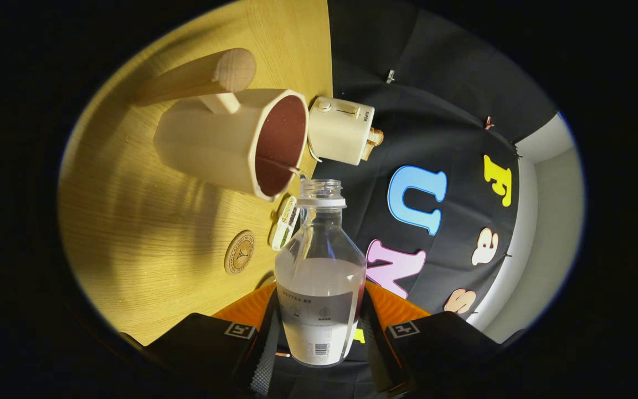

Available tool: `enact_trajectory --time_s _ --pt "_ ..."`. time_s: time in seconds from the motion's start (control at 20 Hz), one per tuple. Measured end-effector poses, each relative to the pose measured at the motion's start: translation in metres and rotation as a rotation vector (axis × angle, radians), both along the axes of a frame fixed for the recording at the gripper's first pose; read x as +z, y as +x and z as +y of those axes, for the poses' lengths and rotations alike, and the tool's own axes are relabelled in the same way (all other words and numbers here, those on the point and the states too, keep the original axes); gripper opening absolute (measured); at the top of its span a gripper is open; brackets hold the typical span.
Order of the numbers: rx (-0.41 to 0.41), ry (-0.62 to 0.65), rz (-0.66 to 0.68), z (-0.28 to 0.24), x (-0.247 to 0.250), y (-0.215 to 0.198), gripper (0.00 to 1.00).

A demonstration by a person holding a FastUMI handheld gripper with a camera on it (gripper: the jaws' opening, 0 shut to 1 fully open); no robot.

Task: Take the bottle from table, then pour the juice into the cup, finally place the bottle on the coaster

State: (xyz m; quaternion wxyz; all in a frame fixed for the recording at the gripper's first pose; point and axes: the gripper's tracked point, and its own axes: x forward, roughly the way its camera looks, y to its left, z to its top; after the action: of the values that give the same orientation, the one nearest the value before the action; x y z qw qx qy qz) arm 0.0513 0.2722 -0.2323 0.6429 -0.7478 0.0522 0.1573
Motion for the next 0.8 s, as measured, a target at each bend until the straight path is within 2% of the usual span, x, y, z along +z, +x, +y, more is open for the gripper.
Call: enact_trajectory --time_s 0.8 --pt "0.086 -0.066 -0.037 0.005 0.008 0.009 0.71"
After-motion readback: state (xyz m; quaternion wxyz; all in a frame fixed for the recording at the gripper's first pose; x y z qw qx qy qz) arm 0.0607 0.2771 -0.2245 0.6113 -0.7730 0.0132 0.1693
